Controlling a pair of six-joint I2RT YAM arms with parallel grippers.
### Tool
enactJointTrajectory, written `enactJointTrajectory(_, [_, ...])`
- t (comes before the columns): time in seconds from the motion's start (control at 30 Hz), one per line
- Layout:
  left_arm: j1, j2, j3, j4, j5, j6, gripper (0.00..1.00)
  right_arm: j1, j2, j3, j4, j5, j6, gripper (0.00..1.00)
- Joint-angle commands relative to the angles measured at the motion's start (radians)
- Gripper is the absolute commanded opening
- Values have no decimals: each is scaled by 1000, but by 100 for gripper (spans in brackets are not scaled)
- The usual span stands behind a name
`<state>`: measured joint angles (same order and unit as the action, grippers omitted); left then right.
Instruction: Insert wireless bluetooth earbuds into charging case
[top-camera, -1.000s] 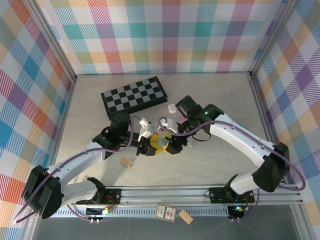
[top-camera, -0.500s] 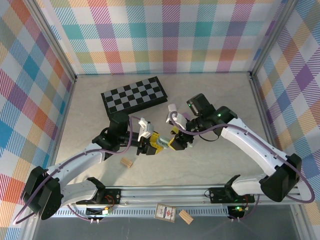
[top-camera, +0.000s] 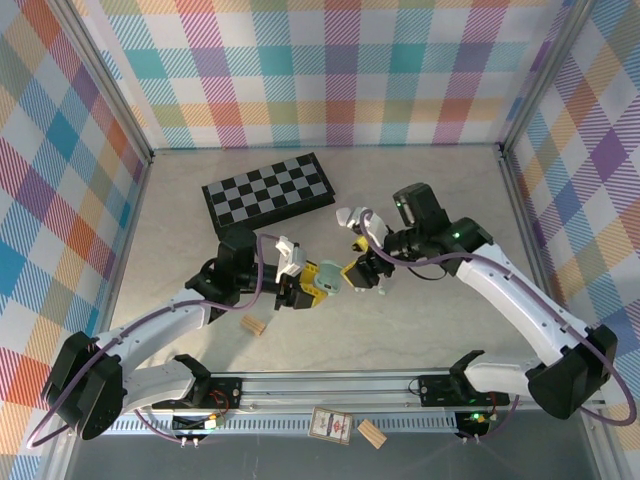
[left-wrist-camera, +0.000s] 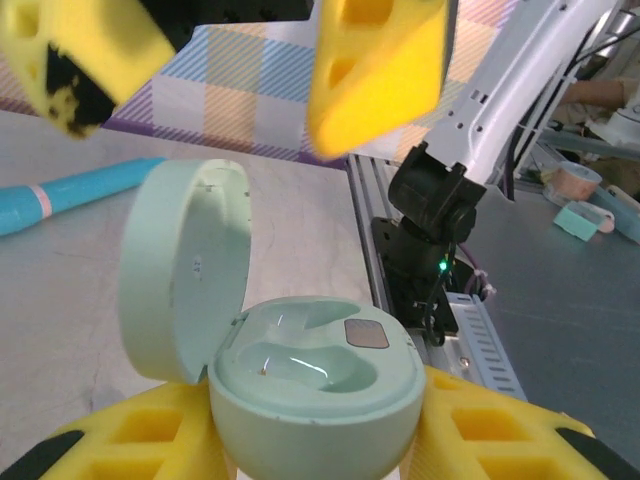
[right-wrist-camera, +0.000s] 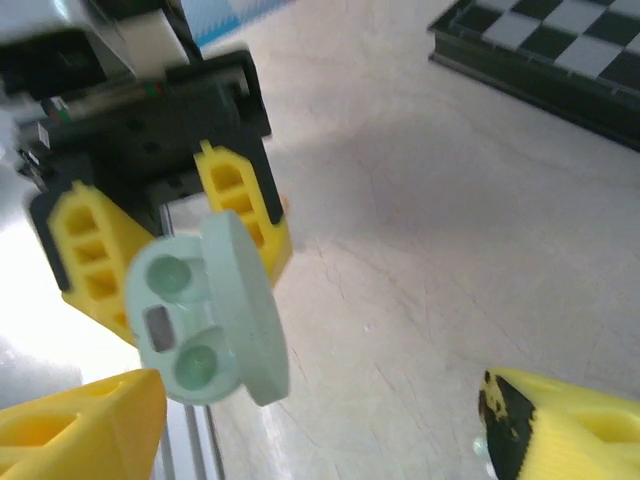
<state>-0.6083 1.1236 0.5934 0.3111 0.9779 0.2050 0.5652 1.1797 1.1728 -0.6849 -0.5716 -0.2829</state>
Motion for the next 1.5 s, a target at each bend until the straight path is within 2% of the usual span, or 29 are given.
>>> enactJointTrajectory(0.0, [-1, 2, -24, 144, -13, -48, 39, -49, -89, -59, 129, -158, 104, 84])
enactJointTrajectory(0.1, [5, 21, -29, 191, -15, -66, 39, -125, -158, -139, 214, -201, 172, 84])
enactJointTrajectory(0.2, [14, 34, -38, 244, -19, -89, 39, -212, -188, -203, 291, -175, 309, 84])
enactJointTrajectory(0.43, [22, 41, -32, 277, -16, -108, 39, -277, -144, -322, 305, 140, 559, 83])
enactJointTrajectory(0.5, [23, 40, -30, 283, -16, -110, 39, -279, -89, -333, 267, 202, 598, 81])
enactJointTrajectory(0.57, [24, 38, -30, 285, -14, -113, 39, -278, -14, -317, 192, 187, 577, 81])
enactJointTrajectory(0.7, [25, 34, -31, 286, -16, -117, 39, -278, 99, -330, 132, 223, 650, 81])
enactJointTrajectory(0.9, [27, 34, -27, 283, -19, -115, 39, -265, 139, -457, 288, 141, 911, 76])
enactJointTrajectory(1.1, [28, 35, -20, 281, -15, -114, 39, -196, 152, -580, 479, 129, 1163, 72])
enactJointTrajectory(1.33, [29, 39, -17, 278, -14, -113, 39, -139, 251, -595, 608, 143, 1240, 69])
enactJointTrajectory(1.47, [28, 27, -16, 264, -13, -113, 39, -140, 278, -582, 594, 194, 1227, 68])
